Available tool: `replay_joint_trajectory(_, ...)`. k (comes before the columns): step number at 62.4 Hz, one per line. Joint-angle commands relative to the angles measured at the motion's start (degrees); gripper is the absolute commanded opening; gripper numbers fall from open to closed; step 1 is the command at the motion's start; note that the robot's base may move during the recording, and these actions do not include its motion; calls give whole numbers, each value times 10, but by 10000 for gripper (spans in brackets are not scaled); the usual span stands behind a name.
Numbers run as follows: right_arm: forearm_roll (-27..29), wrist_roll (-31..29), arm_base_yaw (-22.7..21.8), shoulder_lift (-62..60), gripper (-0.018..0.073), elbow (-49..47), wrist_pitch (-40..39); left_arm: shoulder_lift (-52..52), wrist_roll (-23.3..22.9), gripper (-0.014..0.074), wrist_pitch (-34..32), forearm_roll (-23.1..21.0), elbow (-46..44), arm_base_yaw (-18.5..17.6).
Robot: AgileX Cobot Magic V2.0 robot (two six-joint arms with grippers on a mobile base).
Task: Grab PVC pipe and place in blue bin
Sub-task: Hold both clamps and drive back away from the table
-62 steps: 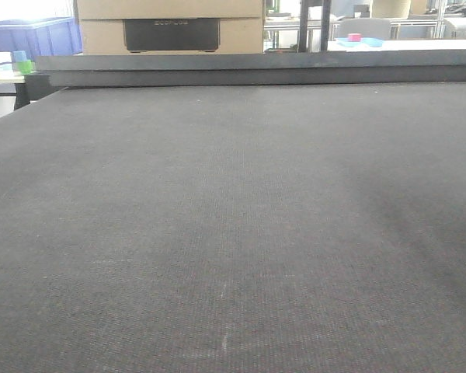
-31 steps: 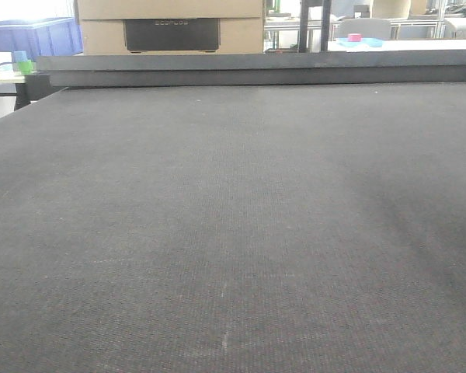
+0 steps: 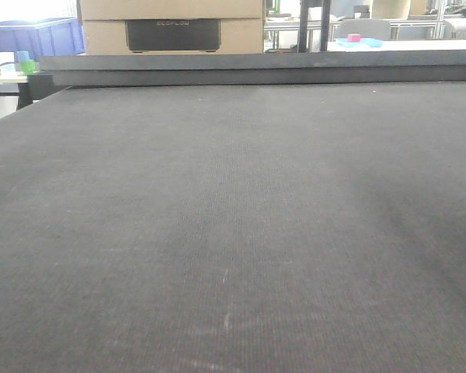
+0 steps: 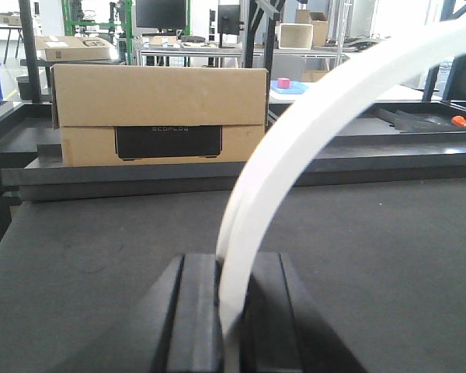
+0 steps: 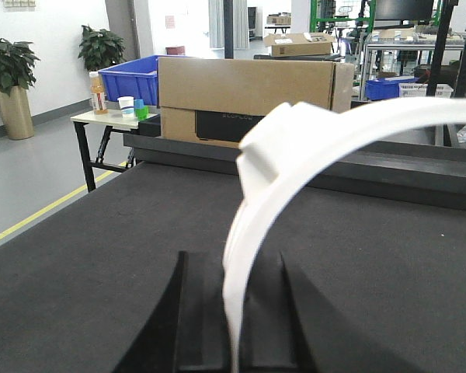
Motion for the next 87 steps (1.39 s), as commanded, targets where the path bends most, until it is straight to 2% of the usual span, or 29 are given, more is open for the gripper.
replay_joint_trajectory(1, 0, -2, 1, -4, -168, 0, -10, -5, -1, -111, -16, 0, 0, 3)
replay_joint_trajectory(87, 0, -2, 1, -2, -168, 0, -10, -6, -1, -111, -18, 0, 0, 3)
